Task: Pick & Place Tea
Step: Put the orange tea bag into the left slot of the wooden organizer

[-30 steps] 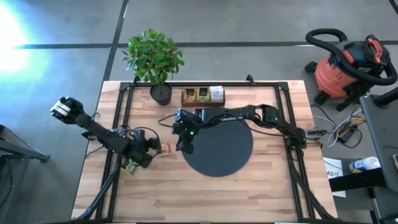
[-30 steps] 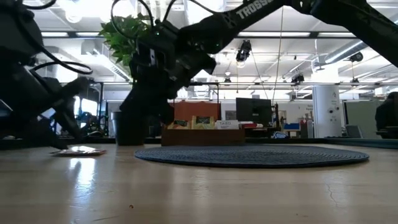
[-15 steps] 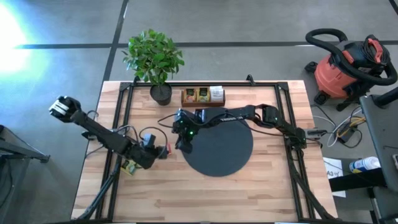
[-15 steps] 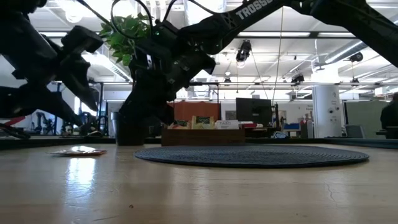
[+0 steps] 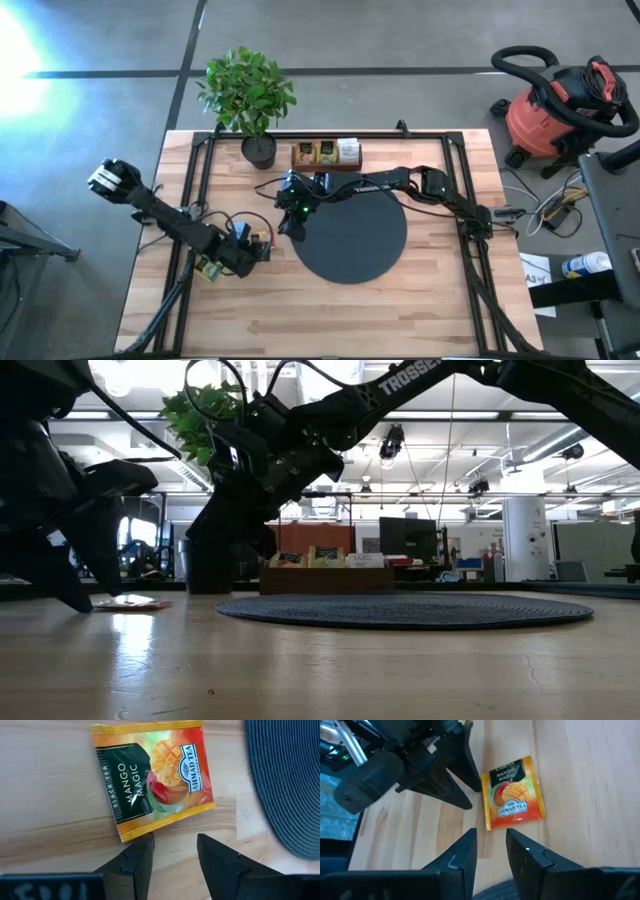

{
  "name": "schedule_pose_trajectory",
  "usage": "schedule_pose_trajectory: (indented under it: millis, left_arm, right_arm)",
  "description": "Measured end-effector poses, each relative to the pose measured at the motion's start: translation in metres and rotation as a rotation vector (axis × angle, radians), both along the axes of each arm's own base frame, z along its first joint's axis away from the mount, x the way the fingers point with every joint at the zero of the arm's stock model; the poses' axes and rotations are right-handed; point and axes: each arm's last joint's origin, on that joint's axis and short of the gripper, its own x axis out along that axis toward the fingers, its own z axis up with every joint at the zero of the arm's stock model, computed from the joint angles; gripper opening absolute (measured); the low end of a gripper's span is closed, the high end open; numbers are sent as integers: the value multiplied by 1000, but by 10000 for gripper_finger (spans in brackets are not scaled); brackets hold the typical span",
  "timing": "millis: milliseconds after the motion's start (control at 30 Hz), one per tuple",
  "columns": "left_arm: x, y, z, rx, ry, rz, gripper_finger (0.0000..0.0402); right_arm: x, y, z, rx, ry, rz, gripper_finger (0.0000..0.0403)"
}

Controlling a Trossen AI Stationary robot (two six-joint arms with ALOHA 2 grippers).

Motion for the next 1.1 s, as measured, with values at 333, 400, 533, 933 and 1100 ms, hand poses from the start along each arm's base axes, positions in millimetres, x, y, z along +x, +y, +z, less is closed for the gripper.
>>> schedule_pose_trajectory:
  millis: [333, 400, 533, 933, 1100]
  left_arm:
    - [-12, 11, -3, 153, 82, 65, 137]
    - [-15, 15, -4, 221, 94, 101, 137]
    - [-20, 26, -3, 409, 42, 217, 137]
    - [-10, 6, 22, 191, -86, 78, 137]
    - [-12, -16, 31, 158, -169, -83, 137]
  right_arm:
    - [2, 0, -2, 24, -2, -21, 97]
    - [2, 0, -2, 31, 2, -27, 98]
    - [2, 0, -2, 35, 4, -31, 96]
    - [0, -6, -6, 133, 76, -116, 95]
    - [1, -10, -5, 118, 69, -146, 93]
